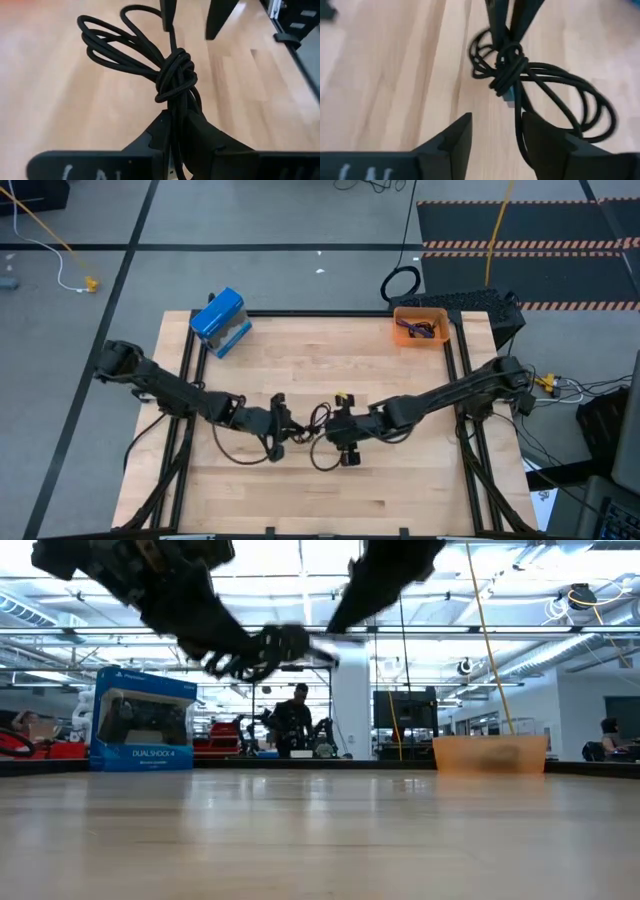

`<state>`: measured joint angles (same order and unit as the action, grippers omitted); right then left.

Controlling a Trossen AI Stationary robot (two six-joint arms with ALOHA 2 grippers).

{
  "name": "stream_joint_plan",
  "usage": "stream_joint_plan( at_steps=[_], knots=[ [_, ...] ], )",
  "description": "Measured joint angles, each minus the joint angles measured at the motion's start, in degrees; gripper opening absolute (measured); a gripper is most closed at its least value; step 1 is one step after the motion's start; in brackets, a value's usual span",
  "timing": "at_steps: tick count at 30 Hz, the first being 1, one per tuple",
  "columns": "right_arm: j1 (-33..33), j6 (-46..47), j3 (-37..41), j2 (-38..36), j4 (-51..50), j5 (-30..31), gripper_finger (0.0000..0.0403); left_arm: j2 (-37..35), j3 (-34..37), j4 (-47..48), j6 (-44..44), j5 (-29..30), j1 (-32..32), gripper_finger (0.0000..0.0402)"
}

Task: Pick and place USB-C Cables
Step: Put the black charger cable into the orange bin

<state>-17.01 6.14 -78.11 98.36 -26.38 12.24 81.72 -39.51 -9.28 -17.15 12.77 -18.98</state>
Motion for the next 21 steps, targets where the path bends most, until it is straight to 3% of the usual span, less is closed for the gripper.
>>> stream_joint_plan(
  at_steps=[5, 10, 16, 21],
  knots=[
    [-2.3, 2.1, 1.2, -5.6, 0.2, 5.1, 0.0179, -4.3, 0.0, 0.3, 16.5, 5.3, -0.4, 0.0048],
    [-3.7, 2.3, 9.0, -13.2, 7.6, 5.8, 0.0180, -6.8, 0.0, -0.4, 30.4, 13.8, -1.0, 0.0048],
    [-2.6, 0.1, 24.9, -22.6, 30.4, 5.7, 0.0180, -6.8, 0.0, -8.2, 41.8, 16.3, -1.0, 0.0049],
    [-0.5, -0.8, 36.1, -25.7, 54.9, 5.6, 0.0180, -6.3, 0.0, -11.5, 45.1, 16.3, -1.1, 0.0049]
  ],
)
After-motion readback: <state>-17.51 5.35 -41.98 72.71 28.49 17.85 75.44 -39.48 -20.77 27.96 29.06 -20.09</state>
